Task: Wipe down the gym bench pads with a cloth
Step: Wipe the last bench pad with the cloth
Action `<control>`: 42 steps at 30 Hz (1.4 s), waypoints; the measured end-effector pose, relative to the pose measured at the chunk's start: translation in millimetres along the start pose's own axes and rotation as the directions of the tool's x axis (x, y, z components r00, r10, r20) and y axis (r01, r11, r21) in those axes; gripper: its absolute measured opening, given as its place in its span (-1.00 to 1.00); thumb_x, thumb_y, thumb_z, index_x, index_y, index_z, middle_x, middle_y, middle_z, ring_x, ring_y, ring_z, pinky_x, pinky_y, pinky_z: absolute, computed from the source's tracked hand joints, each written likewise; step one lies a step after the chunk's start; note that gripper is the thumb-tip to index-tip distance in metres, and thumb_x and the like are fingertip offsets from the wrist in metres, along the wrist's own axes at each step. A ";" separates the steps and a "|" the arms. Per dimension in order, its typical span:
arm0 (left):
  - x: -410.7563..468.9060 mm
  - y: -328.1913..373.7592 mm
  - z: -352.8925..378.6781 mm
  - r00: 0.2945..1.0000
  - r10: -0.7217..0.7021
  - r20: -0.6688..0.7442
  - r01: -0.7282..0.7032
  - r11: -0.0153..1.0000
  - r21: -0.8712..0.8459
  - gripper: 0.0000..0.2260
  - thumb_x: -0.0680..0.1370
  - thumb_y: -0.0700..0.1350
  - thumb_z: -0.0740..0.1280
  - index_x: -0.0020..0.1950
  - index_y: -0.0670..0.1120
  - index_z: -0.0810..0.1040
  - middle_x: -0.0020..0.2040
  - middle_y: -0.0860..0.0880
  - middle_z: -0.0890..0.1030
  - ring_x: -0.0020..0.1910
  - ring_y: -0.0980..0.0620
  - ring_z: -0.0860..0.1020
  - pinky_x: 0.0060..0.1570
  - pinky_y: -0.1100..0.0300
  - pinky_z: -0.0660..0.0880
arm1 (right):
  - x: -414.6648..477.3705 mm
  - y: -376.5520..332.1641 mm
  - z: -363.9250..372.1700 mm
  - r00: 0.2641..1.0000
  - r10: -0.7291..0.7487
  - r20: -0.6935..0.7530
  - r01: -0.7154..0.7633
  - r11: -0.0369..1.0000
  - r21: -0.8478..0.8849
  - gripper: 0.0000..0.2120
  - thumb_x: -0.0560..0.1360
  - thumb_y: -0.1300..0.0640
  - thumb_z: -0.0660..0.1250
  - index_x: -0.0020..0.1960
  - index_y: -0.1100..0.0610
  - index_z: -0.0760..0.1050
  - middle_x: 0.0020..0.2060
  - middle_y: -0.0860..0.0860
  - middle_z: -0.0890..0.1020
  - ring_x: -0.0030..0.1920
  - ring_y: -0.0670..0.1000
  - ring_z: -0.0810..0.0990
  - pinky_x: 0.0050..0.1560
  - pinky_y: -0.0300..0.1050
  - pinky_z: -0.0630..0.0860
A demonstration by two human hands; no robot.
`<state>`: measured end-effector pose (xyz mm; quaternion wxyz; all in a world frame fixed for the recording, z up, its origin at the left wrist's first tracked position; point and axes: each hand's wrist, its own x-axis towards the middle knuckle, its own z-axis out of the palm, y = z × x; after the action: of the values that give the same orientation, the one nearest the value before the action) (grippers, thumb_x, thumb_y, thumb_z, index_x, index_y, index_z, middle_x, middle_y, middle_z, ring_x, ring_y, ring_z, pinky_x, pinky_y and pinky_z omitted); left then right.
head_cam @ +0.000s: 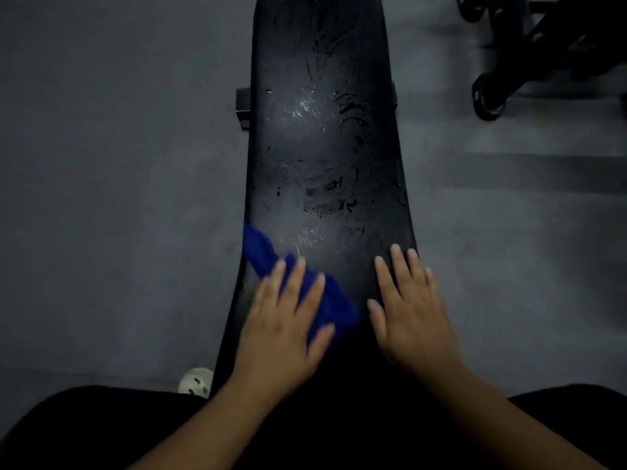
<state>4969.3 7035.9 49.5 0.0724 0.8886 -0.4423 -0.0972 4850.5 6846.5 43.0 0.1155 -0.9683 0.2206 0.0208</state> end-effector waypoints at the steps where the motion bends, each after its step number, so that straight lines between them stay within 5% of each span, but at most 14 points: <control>1: -13.8 -3.2 -1.2 0.998 0.058 0.036 -0.059 0.998 0.001 -0.38 0.58 0.25 0.17 0.58 -0.03 0.29 0.62 -0.14 0.15 0.60 -0.20 0.06 0.47 -0.22 0.22 | 0.3 -0.2 1.2 1.000 -0.017 0.010 0.018 1.000 -0.021 -0.37 0.58 -0.11 0.05 0.57 0.18 0.21 0.57 0.20 0.15 0.57 0.21 0.09 0.51 0.22 0.13; 4: 13.4 -22.8 -7.8 0.999 0.043 0.022 -0.043 0.998 0.035 -0.38 0.59 0.27 0.13 0.58 -0.02 0.29 0.61 -0.14 0.18 0.60 -0.20 0.09 0.46 -0.23 0.25 | 2.1 -1.0 -0.8 0.998 -0.042 0.045 0.045 0.996 -0.072 -0.34 0.57 -0.12 0.06 0.56 0.22 0.21 0.56 0.24 0.16 0.56 0.23 0.12 0.52 0.19 0.10; 8: 77.5 -10.3 -15.9 0.970 -0.240 0.022 0.239 0.970 0.053 -0.33 0.59 0.32 -0.02 0.63 0.02 0.13 0.64 -0.15 0.05 0.60 -0.23 -0.05 0.55 -0.20 0.03 | 5.4 0.0 -5.7 0.996 -0.062 0.068 0.067 0.996 -0.060 -0.34 0.59 -0.13 0.03 0.59 0.20 0.14 0.58 0.21 0.09 0.59 0.19 0.02 0.55 0.12 0.04; 13: -9.2 -23.8 -10.5 0.984 0.169 0.063 -0.172 0.984 0.041 -0.33 0.56 0.36 0.13 0.59 0.07 0.25 0.62 -0.13 0.14 0.60 -0.22 0.04 0.46 -0.26 0.23 | 6.9 -0.9 -7.5 0.997 -0.061 0.053 0.064 0.996 -0.058 -0.35 0.59 -0.14 0.03 0.59 0.17 0.14 0.59 0.16 0.08 0.59 0.14 0.01 0.55 0.08 0.03; 15: -10.3 -43.1 -6.8 0.978 0.204 0.040 -0.207 0.973 0.100 -0.38 0.58 0.31 0.12 0.58 0.05 0.28 0.61 -0.13 0.19 0.59 -0.21 0.11 0.44 -0.24 0.29 | 6.3 -1.4 -6.5 0.998 -0.059 0.036 0.061 0.997 -0.055 -0.35 0.59 -0.14 0.03 0.59 0.18 0.15 0.59 0.18 0.10 0.59 0.16 0.04 0.55 0.08 0.04; 20: 49.2 5.8 -12.9 0.953 -0.303 0.009 0.302 0.952 0.059 -0.35 0.60 0.32 -0.10 0.64 0.05 0.01 0.64 -0.17 -0.06 0.60 -0.23 -0.13 0.55 -0.14 -0.06 | 6.2 0.7 -2.7 0.998 -0.061 0.008 0.061 0.997 -0.037 -0.34 0.58 -0.14 0.01 0.58 0.18 0.17 0.58 0.19 0.14 0.58 0.17 0.07 0.54 0.08 0.03; 25: -16.5 -32.7 -16.7 0.963 0.249 0.107 -0.263 0.954 0.146 -0.38 0.59 0.33 0.08 0.59 0.09 0.23 0.61 -0.13 0.17 0.59 -0.21 0.09 0.48 -0.20 0.24 | 4.3 -0.5 -6.4 0.998 -0.055 0.014 0.056 0.998 -0.030 -0.34 0.58 -0.15 0.01 0.56 0.19 0.22 0.57 0.19 0.17 0.57 0.18 0.12 0.53 0.08 0.05; 28: 10.8 -57.0 -27.2 0.993 -0.052 0.103 0.032 0.983 0.181 -0.34 0.59 0.36 -0.09 0.63 0.11 0.06 0.64 -0.12 0.02 0.61 -0.21 -0.01 0.52 -0.17 0.17 | 5.3 -1.5 -7.0 0.999 -0.051 0.009 0.051 0.998 -0.022 -0.35 0.58 -0.15 0.01 0.56 0.20 0.22 0.56 0.19 0.18 0.57 0.18 0.13 0.53 0.10 0.09; 31: 43.2 -1.5 -25.4 0.919 -0.385 0.085 0.375 0.920 0.113 -0.34 0.63 0.31 -0.10 0.64 0.03 -0.14 0.62 -0.22 -0.18 0.59 -0.29 -0.15 0.55 -0.17 -0.04 | 5.4 1.2 -5.3 0.999 -0.043 0.016 0.043 0.999 -0.006 -0.34 0.57 -0.15 0.02 0.56 0.19 0.22 0.56 0.19 0.19 0.56 0.18 0.13 0.52 0.12 0.12; 33: 39.5 24.5 -20.0 0.963 -0.250 0.105 0.239 0.965 0.108 -0.35 0.64 0.29 -0.08 0.64 0.03 -0.18 0.61 -0.22 -0.23 0.58 -0.28 -0.24 0.55 -0.19 -0.13 | 5.0 2.1 -6.3 0.998 -0.058 0.017 0.058 0.998 0.019 -0.35 0.56 -0.13 0.04 0.55 0.20 0.25 0.55 0.19 0.21 0.56 0.19 0.16 0.51 0.15 0.18; 36: 23.4 8.7 -26.7 0.955 0.168 0.245 -0.181 0.983 0.034 -0.34 0.63 0.30 0.02 0.64 0.11 -0.16 0.63 -0.06 -0.25 0.58 -0.09 -0.32 0.57 -0.08 -0.18 | 6.1 2.5 -11.9 0.999 -0.036 -0.004 0.037 0.985 0.171 -0.41 0.58 -0.08 0.01 0.53 0.16 0.30 0.55 0.12 0.24 0.56 0.11 0.17 0.53 0.05 0.15; 38: 28.8 -12.8 -36.0 0.946 0.229 0.229 -0.200 0.969 -0.143 -0.31 0.61 0.28 0.09 0.64 0.15 -0.15 0.63 0.09 -0.22 0.59 0.10 -0.27 0.56 0.05 -0.15 | 9.8 -0.6 -24.3 0.998 0.059 0.002 -0.056 0.940 0.338 -0.49 0.62 -0.01 0.06 0.53 0.12 0.30 0.56 0.04 0.23 0.56 0.01 0.14 0.52 -0.10 0.07; 40: 37.4 -29.0 -43.3 0.996 0.034 0.077 -0.008 0.948 -0.320 -0.37 0.61 0.23 0.04 0.64 0.13 -0.06 0.64 0.15 -0.13 0.59 0.19 -0.18 0.56 0.10 -0.08 | 15.2 -12.8 -33.7 0.997 0.067 -0.042 -0.049 0.937 0.345 -0.51 0.62 0.07 0.18 0.54 0.10 0.27 0.57 0.03 0.21 0.56 0.00 0.14 0.54 -0.08 0.09; 42: 41.0 -35.7 -38.8 0.989 -0.144 0.022 0.144 0.949 -0.279 -0.41 0.62 0.16 -0.06 0.65 0.05 -0.02 0.64 0.10 -0.09 0.60 0.15 -0.14 0.58 0.07 -0.07 | 25.9 -37.7 -37.8 0.991 -0.115 -0.067 0.127 0.964 0.235 -0.45 0.60 -0.01 0.22 0.56 0.06 0.22 0.58 0.05 0.17 0.58 0.05 0.09 0.56 0.03 0.08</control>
<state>5030.2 7026.1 75.1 0.1897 0.8993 -0.3582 -0.1645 4889.8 6859.8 85.4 0.2260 -0.9593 0.1648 -0.0385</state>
